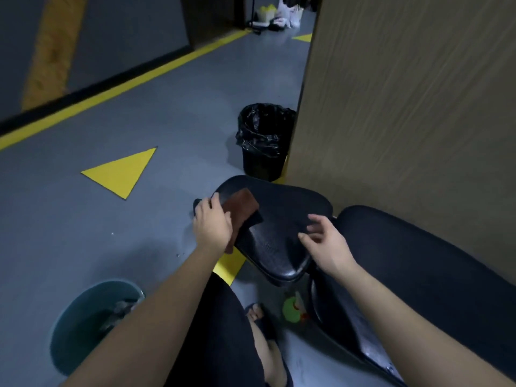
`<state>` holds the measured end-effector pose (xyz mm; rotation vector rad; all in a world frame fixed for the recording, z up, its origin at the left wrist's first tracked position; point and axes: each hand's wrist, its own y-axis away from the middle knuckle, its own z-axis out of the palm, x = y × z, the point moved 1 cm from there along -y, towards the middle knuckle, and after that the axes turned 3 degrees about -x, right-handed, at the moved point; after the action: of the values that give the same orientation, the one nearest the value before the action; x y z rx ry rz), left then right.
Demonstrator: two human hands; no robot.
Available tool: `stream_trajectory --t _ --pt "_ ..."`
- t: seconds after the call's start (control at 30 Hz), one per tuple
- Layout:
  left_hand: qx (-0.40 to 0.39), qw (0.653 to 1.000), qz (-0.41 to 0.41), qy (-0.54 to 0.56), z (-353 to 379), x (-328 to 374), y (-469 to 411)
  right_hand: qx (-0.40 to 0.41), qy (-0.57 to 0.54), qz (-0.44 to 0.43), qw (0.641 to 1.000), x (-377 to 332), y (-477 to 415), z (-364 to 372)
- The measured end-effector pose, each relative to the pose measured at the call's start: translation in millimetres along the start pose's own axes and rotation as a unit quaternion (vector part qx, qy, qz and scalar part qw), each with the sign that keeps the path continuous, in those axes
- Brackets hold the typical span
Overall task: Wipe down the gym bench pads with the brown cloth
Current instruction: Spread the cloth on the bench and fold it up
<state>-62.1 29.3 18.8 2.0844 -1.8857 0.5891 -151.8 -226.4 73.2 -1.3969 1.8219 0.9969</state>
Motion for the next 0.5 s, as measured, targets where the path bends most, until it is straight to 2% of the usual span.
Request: stream_trajectory --t 0.03,0.07,0.13,0.2,0.33,0.43,0.5 --pt "0.038 0.997 0.067 -0.003 5.2 4.7 3.7 0.008 0.012 0.006 1.000 10.6 -0.2 0.2" --pt "0.044 0.990 0.134 0.001 12.8 8.9 5.9 0.018 0.021 0.014 1.000 19.4 -1.0 -0.1" --pt "-0.037 0.977 0.209 0.015 26.8 18.0 9.9 0.037 0.022 0.029 0.999 31.5 -5.1 -1.3" --pt "-0.112 0.967 0.231 0.006 36.4 17.0 9.2 0.061 0.009 0.039 0.997 35.9 -11.5 -1.3" --pt "-0.102 0.963 0.246 -0.042 35.4 9.5 -21.5 0.091 0.002 0.041 0.995 34.0 -26.4 4.7" --pt "-0.097 0.969 0.208 -0.085 39.7 24.8 -47.9 0.094 0.012 0.040 0.995 35.3 -31.8 6.5" --pt "-0.127 0.974 0.168 -0.079 40.8 40.5 -66.4 0.095 0.015 0.041 0.995 37.1 -30.3 3.8"
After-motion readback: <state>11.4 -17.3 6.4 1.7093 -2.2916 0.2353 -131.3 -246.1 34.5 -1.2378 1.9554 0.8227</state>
